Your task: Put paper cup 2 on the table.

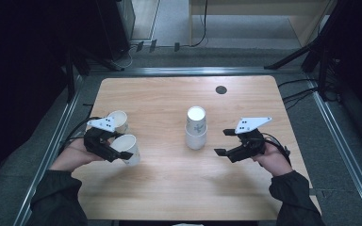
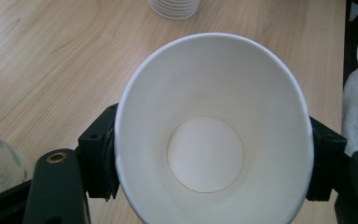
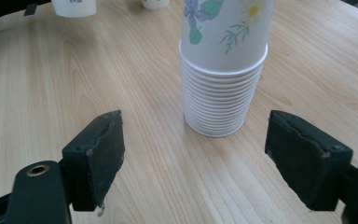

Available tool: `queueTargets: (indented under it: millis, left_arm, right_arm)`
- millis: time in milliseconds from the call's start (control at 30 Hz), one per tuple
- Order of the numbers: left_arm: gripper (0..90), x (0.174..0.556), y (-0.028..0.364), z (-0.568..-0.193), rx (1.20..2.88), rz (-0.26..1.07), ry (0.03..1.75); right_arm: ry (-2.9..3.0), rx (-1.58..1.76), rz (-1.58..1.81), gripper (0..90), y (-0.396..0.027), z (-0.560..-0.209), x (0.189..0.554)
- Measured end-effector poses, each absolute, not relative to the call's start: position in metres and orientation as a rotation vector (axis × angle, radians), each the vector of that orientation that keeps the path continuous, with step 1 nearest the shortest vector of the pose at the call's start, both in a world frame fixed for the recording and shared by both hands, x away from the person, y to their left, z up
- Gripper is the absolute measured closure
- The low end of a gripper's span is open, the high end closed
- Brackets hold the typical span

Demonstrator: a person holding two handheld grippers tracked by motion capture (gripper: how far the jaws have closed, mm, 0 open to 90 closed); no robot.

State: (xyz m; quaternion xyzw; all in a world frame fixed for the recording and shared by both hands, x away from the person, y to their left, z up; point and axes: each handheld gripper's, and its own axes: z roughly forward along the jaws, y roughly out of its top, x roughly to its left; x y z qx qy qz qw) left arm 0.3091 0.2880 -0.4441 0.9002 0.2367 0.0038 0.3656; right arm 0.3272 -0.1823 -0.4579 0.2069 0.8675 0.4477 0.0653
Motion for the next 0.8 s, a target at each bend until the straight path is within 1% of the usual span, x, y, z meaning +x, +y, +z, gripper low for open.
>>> queueTargets:
  millis: [367, 567, 800]
  left_arm:
    - [24.8, 0.310, 0.309, -0.458, 2.342, 0.050, 0.681]
    - [24.8, 0.314, 0.314, -0.467, 2.358, 0.067, 0.702]
    - [24.1, 0.322, 0.322, -0.471, 2.328, 0.095, 0.775]
  right_arm:
    - [2.621, 0.643, 1.319, 20.1, -0.185, -0.462, 0.330]
    - [2.632, 0.645, 1.289, 20.0, -0.183, -0.465, 0.330]
    - [2.635, 0.638, 1.284, 20.1, -0.182, -0.466, 0.331]
